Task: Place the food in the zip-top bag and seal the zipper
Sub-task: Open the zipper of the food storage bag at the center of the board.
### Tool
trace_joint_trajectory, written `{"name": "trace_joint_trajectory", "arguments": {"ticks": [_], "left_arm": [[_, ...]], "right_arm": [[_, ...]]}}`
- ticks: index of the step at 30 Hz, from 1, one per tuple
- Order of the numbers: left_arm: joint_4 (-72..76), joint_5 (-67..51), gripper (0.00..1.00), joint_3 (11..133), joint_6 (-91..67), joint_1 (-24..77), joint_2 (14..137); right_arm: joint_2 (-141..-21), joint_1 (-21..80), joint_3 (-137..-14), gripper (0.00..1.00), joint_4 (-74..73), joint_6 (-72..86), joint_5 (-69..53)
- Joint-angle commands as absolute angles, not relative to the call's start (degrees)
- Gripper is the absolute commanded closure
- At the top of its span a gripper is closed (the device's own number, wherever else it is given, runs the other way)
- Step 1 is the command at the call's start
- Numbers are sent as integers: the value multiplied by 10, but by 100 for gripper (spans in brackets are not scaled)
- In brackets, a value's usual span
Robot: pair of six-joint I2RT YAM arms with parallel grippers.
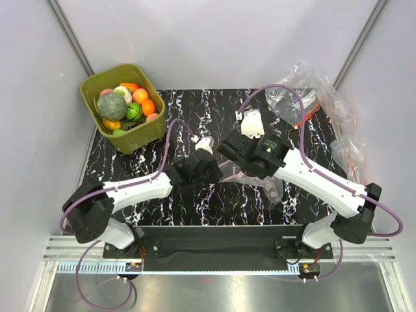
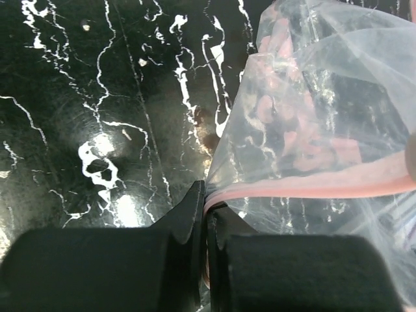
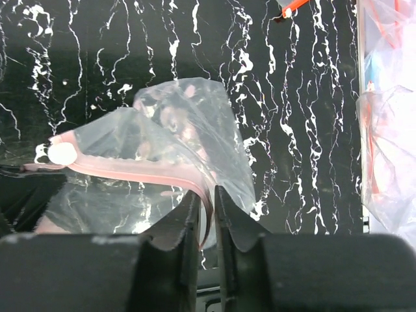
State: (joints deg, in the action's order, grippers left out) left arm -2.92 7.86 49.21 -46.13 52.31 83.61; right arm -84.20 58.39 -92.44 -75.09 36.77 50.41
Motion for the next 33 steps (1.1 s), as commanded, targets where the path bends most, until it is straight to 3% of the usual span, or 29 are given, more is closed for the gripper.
{"name": "trace_joint_trajectory", "arguments": {"ticks": [1, 6, 7, 8, 10, 11, 15, 18, 25, 33], "left_arm": [[-36, 116, 97, 477, -440, 517, 806], [-72, 128, 91, 490, -421, 517, 769], [-91, 129, 89, 496, -418, 517, 765], [-100, 132, 86, 507, -415, 516, 759], [-112, 128, 79, 515, -410, 516, 750], [-123, 120, 73, 518, -407, 514, 743], [-165, 112, 33, 547, -398, 497, 710], [-216, 104, 16, 572, -388, 462, 674], [-333, 27, 4, 645, -363, 269, 619], [-398, 28, 1, 819, -341, 88, 723]], "right_arm": [[-836, 584, -912, 79, -788, 379, 543], [-839, 584, -891, 80, -753, 380, 508], [-837, 584, -888, 84, -745, 375, 500], [-835, 584, -887, 95, -730, 367, 486], [-828, 584, -887, 100, -717, 361, 476], [-827, 584, -887, 100, -708, 358, 470], [-832, 584, -891, 100, -712, 352, 486], [-844, 584, -901, 100, -731, 359, 509], [-845, 581, -911, 100, -694, 316, 512], [-868, 577, -927, 100, -654, 263, 490]]}}
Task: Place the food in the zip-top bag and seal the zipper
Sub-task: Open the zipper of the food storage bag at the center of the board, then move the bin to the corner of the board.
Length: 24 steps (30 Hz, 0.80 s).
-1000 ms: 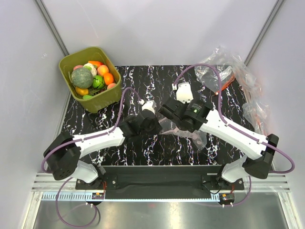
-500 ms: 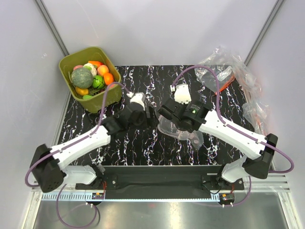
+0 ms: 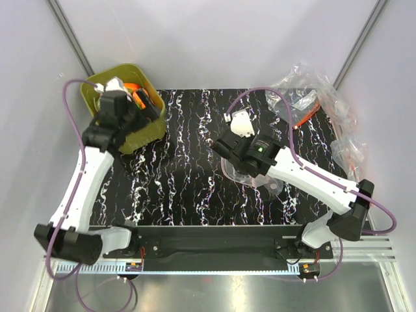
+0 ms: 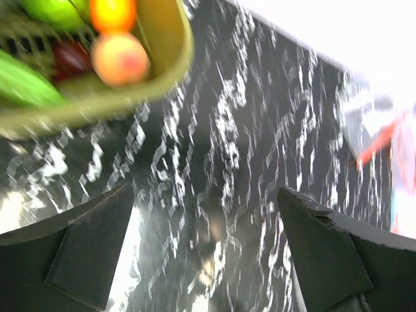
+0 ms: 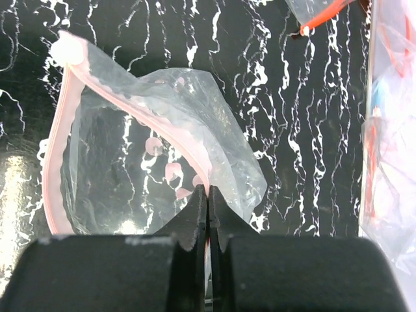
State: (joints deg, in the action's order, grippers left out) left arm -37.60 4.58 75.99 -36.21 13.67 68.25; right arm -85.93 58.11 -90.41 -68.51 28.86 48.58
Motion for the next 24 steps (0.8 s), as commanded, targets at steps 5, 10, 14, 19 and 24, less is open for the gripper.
{"name": "trace_joint_trajectory", "arguments": {"ticks": [5, 10, 14, 19, 24], "left_arm": [[-417, 12, 1, 948, -339, 6, 848], [-488, 55, 1, 1088, -319, 1, 1003], [-548, 27, 7, 1171, -313, 1, 1106], [-491, 46, 9, 1041, -317, 25, 1073], [-426, 7, 24, 870, -329, 39, 1010]], "right_arm": [[-874, 576, -926, 100, -636, 245, 473], [-869, 575, -915, 100, -620, 233, 458], [-866, 573, -911, 100, -614, 226, 451], [-857, 572, -897, 100, -600, 224, 438], [-848, 572, -881, 100, -593, 229, 425]]}}
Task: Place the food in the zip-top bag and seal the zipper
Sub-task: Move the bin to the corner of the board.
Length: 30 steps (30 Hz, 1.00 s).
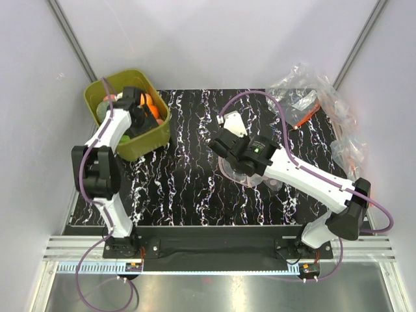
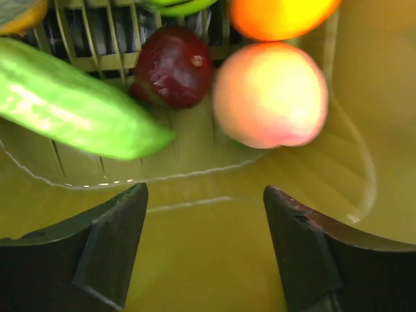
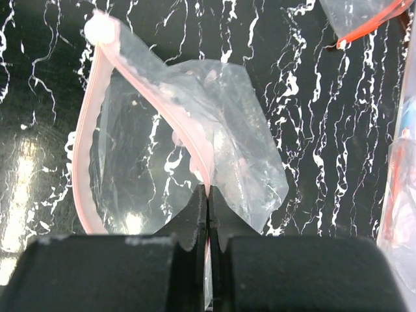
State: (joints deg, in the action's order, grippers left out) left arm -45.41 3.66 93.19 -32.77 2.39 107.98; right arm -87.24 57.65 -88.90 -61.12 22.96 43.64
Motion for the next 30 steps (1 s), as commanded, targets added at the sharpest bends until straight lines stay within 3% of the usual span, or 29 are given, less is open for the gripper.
{"name": "trace_joint_trajectory", "arguments": {"ticks": [1, 6, 12, 15, 27, 30], "left_arm": [[-414, 3, 26, 841, -330, 47, 976], [-378, -22, 27, 739, -335, 99, 876], [-434, 24, 7, 778, -308, 101, 854], [-463, 60, 4, 829, -288, 100, 859], [-453, 35, 6, 917, -299, 72, 981], [-449, 78, 6, 952, -308, 66, 1018]], "right_arm": [[-846, 572, -877, 100, -592, 232, 425], [-846, 572, -862, 100, -600, 250, 427], [-828, 572, -847, 100, -604, 273, 425], [-831, 572, -852, 100, -611, 278, 430], [-807, 572, -849, 100, -604, 276, 408], [-797, 573, -849, 100, -589, 264, 391]]}}
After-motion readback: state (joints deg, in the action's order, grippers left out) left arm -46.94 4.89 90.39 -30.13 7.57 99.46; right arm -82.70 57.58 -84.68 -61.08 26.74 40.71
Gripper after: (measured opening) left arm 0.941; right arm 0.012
